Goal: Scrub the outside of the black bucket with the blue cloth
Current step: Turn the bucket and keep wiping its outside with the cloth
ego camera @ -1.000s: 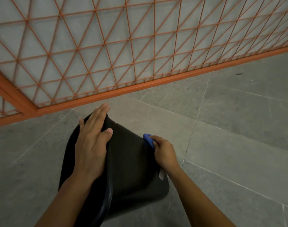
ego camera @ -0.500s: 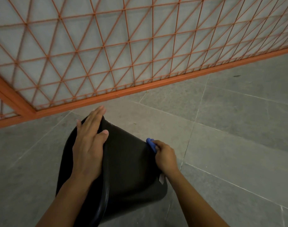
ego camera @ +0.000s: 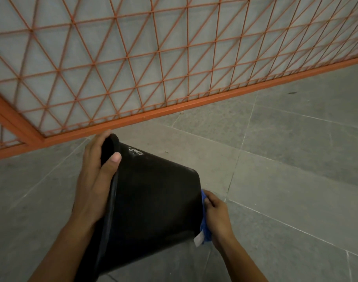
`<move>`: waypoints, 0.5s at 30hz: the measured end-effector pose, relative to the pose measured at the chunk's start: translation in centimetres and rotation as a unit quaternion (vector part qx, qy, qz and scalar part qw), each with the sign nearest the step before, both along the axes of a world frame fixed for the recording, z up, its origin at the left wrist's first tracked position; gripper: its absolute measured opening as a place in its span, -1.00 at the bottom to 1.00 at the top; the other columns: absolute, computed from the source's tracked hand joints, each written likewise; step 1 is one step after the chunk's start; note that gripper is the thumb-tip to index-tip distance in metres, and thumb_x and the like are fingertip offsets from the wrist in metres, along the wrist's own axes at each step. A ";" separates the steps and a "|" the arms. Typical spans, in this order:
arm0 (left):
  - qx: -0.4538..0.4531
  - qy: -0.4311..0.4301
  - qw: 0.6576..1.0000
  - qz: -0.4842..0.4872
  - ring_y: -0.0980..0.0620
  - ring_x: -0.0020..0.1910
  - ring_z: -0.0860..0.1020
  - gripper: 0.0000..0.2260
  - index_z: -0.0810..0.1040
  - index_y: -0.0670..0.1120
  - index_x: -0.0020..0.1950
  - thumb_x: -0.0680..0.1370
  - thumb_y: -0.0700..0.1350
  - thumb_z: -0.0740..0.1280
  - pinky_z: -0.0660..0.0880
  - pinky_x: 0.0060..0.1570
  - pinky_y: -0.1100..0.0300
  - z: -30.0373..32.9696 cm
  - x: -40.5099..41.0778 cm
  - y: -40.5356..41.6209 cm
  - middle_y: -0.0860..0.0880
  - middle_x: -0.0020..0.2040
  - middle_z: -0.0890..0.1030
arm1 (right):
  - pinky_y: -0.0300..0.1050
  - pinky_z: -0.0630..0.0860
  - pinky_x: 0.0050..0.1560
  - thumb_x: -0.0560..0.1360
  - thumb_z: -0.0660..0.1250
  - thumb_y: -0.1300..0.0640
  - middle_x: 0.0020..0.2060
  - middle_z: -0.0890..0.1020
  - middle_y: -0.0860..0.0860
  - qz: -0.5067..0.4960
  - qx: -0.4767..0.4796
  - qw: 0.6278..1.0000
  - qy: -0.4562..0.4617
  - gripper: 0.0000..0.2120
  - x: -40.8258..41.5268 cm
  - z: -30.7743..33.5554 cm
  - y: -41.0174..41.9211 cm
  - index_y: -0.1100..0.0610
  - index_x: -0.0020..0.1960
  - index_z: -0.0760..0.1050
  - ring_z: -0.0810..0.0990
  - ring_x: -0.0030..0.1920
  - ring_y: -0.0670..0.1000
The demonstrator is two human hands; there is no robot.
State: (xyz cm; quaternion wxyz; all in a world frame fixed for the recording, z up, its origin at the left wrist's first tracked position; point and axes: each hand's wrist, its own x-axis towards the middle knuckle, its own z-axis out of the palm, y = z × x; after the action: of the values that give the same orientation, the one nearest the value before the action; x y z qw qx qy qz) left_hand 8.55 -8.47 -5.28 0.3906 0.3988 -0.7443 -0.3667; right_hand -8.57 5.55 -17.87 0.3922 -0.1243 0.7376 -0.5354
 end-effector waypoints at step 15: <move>0.038 0.040 0.996 0.073 -0.05 0.40 0.29 -0.47 0.37 -0.07 0.36 0.39 -0.01 0.20 0.14 0.44 -0.13 0.3 -3.0 -0.9 -0.12 0.41 0.33 | -0.67 0.06 0.19 0.52 0.20 0.26 0.22 0.23 -0.48 -0.029 -0.125 0.969 0.210 -0.49 9.7 5.5 -1.0 -0.39 0.13 0.26 0.14 0.23 -0.56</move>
State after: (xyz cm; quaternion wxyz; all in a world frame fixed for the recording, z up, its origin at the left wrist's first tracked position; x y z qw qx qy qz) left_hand 5.58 -9.33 -5.01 0.4307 0.4517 -0.6823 -0.3806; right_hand 1.15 4.57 -12.40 0.1941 -0.2605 0.7343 -0.5961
